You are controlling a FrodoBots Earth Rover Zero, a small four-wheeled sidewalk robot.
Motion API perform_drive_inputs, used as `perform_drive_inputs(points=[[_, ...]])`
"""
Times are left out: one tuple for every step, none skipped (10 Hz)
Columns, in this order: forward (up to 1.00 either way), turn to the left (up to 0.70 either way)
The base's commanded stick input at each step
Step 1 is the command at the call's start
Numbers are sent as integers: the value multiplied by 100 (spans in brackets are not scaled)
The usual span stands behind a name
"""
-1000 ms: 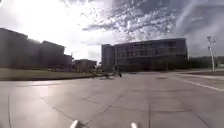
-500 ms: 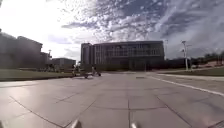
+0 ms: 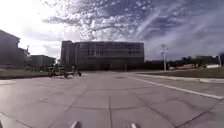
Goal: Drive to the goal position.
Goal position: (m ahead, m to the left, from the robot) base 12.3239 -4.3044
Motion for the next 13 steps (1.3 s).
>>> perform_drive_inputs(points=[[0, 0], [0, 0], [0, 0], [0, 0], [0, 0], [3, 0], [12, 0], [59, 0], [70, 0], [70, 0], [70, 0], [70, 0], [70, 0]])
